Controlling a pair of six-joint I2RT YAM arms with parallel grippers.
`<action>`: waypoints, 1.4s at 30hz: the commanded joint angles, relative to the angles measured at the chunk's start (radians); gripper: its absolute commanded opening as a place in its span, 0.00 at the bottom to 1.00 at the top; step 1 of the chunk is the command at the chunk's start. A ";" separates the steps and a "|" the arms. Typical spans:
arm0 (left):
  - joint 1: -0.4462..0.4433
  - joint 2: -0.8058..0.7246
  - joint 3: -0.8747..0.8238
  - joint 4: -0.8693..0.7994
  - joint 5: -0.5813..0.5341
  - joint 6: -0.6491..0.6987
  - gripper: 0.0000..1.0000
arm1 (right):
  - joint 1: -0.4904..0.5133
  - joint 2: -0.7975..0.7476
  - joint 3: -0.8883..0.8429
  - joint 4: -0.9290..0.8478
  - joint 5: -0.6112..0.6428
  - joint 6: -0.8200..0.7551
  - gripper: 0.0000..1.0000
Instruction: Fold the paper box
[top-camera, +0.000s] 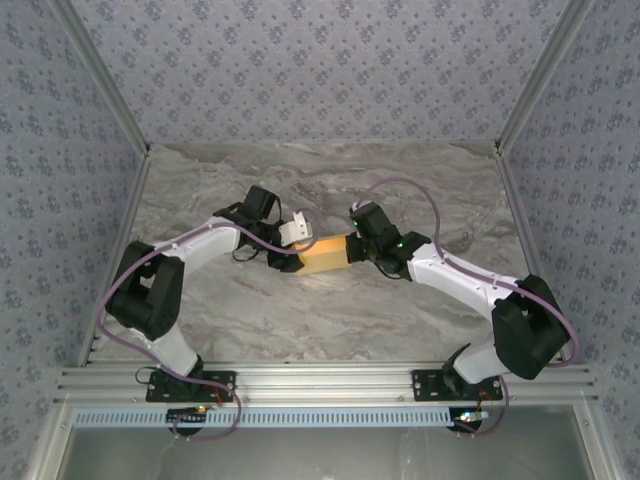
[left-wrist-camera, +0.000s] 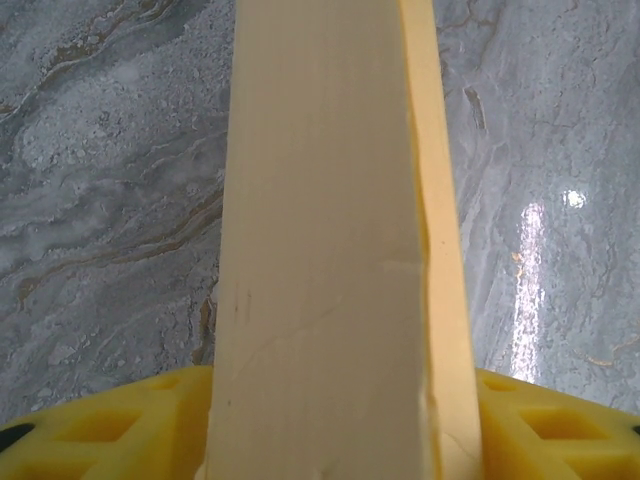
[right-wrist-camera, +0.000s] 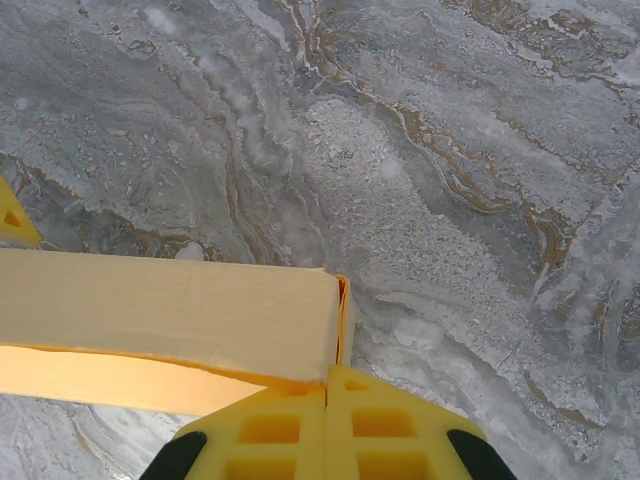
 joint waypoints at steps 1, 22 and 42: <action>0.015 -0.058 -0.003 0.015 0.041 -0.036 0.65 | 0.003 -0.024 0.026 -0.041 0.025 -0.011 0.03; -0.053 -0.322 -0.239 0.218 -0.291 -0.575 0.36 | 0.006 -0.028 0.039 -0.056 0.033 -0.019 0.03; -0.067 -0.288 -0.167 0.198 -0.263 -0.898 0.04 | 0.018 -0.025 0.012 -0.034 0.042 0.006 0.03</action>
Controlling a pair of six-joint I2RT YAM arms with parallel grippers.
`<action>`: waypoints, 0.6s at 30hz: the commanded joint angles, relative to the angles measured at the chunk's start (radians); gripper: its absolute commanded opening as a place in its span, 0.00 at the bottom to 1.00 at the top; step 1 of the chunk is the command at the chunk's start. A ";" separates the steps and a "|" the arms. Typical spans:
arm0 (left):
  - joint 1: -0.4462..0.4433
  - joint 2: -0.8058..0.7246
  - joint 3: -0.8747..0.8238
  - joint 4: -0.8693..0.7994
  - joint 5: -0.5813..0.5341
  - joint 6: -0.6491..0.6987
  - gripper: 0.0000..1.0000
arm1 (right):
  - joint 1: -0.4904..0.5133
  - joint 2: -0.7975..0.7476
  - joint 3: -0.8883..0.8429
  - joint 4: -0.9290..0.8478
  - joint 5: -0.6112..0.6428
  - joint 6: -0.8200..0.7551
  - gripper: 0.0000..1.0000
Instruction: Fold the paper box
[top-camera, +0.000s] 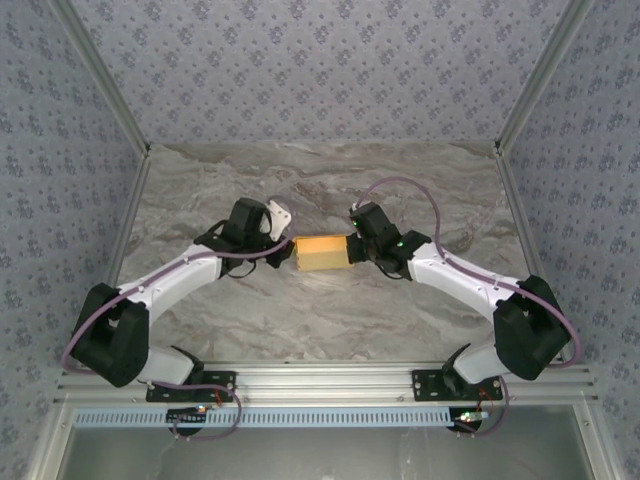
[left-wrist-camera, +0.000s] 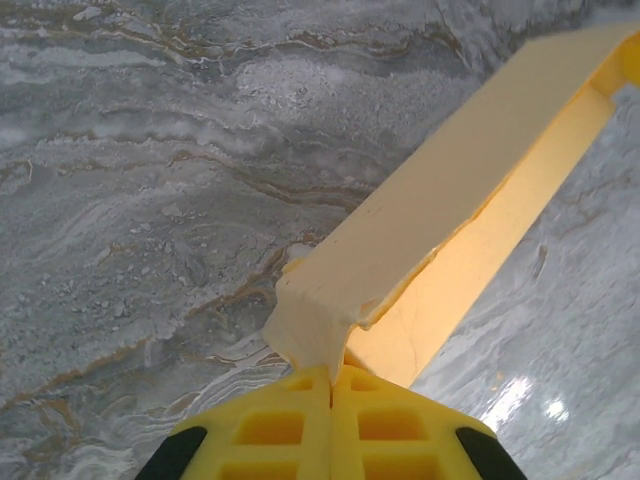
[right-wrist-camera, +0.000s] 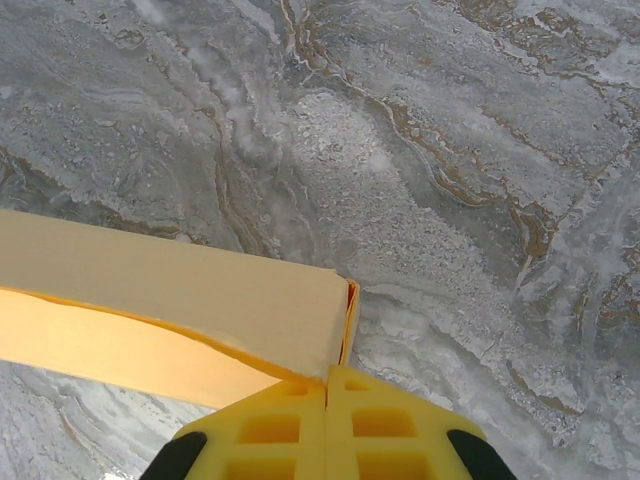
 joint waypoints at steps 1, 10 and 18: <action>-0.006 0.006 0.050 -0.015 0.018 -0.145 0.03 | 0.010 -0.019 -0.007 0.009 0.020 0.015 0.03; -0.005 0.055 0.105 -0.073 0.079 -0.282 0.00 | 0.017 -0.014 -0.030 0.026 0.032 0.022 0.03; -0.004 0.061 0.107 -0.061 0.111 -0.410 0.00 | 0.021 -0.010 -0.039 0.031 0.041 0.021 0.02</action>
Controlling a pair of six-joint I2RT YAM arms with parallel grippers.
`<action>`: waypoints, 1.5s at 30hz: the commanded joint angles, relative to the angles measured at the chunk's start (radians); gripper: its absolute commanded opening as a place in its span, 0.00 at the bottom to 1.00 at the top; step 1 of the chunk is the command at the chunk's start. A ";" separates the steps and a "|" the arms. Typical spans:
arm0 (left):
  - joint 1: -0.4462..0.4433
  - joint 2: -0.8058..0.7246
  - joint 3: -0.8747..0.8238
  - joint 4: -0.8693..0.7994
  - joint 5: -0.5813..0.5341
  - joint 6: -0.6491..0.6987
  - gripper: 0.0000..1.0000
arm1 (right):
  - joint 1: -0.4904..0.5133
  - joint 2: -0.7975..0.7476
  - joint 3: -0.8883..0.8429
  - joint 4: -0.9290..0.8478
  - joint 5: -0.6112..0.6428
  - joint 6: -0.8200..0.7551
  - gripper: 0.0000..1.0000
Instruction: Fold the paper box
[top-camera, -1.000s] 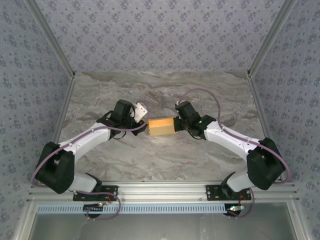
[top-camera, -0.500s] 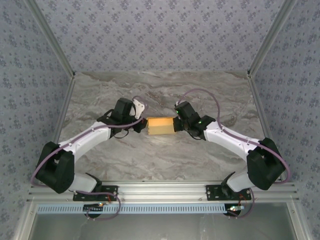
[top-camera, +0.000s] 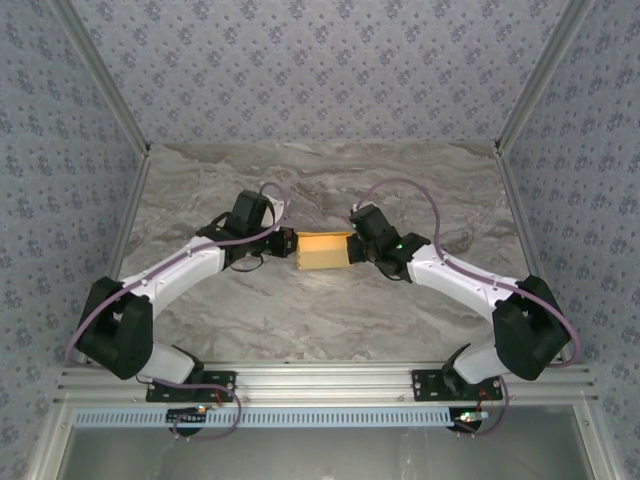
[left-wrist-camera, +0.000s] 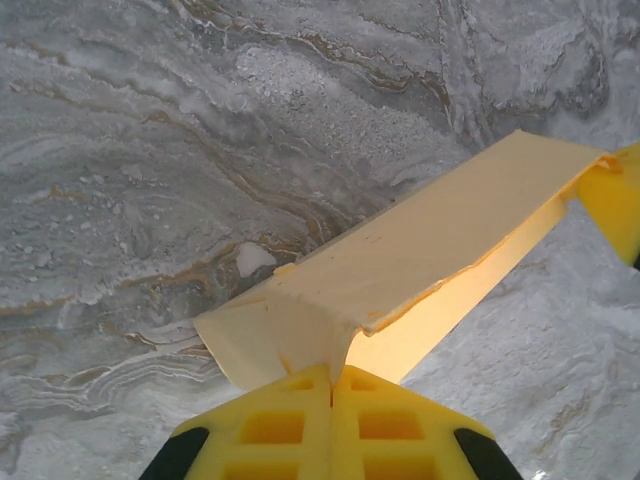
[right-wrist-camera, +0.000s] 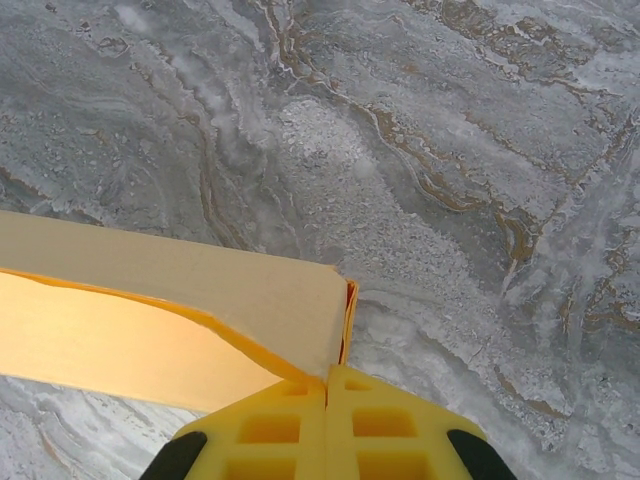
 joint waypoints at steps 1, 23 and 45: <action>-0.003 0.020 0.031 -0.004 0.066 -0.088 0.00 | 0.014 -0.009 -0.018 0.001 0.005 0.016 0.02; 0.038 0.030 -0.028 0.130 0.159 -0.285 0.00 | 0.016 -0.009 -0.035 0.004 0.024 0.017 0.03; 0.009 0.020 -0.118 0.062 -0.019 -0.155 0.00 | 0.014 -0.018 -0.046 0.006 0.049 0.017 0.03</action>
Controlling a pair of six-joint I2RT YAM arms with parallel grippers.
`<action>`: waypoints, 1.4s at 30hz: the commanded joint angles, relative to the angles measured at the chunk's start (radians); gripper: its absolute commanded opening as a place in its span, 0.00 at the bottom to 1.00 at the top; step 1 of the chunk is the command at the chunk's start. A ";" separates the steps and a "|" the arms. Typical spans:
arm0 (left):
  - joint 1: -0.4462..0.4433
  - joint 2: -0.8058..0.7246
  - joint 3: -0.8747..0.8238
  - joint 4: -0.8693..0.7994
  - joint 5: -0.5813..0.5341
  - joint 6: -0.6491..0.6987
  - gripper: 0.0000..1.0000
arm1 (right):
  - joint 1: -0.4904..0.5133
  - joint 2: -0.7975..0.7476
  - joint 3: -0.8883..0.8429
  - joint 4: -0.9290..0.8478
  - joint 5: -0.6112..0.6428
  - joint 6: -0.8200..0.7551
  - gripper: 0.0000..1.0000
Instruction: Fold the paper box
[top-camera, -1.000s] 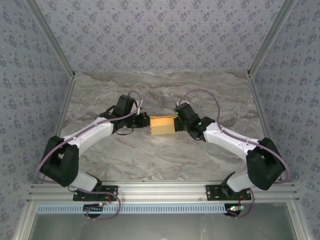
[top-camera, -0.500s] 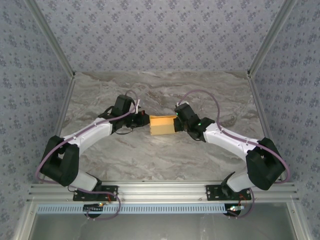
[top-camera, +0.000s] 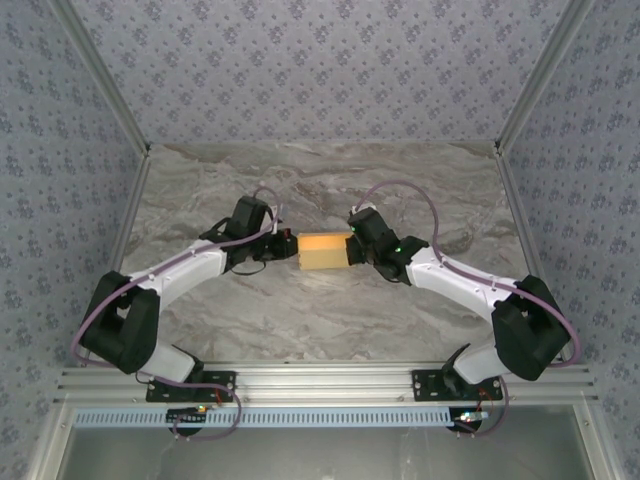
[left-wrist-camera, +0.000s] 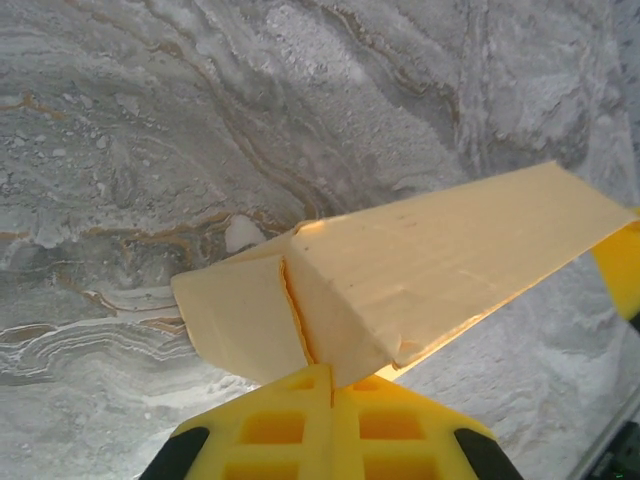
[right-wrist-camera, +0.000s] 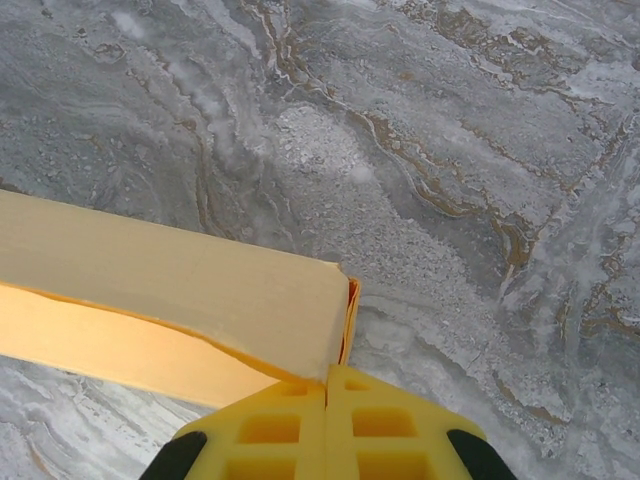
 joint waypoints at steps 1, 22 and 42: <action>-0.010 -0.010 -0.053 -0.026 -0.060 0.041 0.00 | 0.002 -0.016 -0.024 -0.029 0.018 0.017 0.03; 0.015 -0.194 -0.050 0.044 -0.004 0.014 0.62 | 0.025 -0.027 -0.035 -0.017 0.046 -0.006 0.03; 0.012 0.040 -0.036 0.147 0.048 -0.053 0.59 | 0.028 -0.031 -0.040 -0.015 0.062 -0.010 0.04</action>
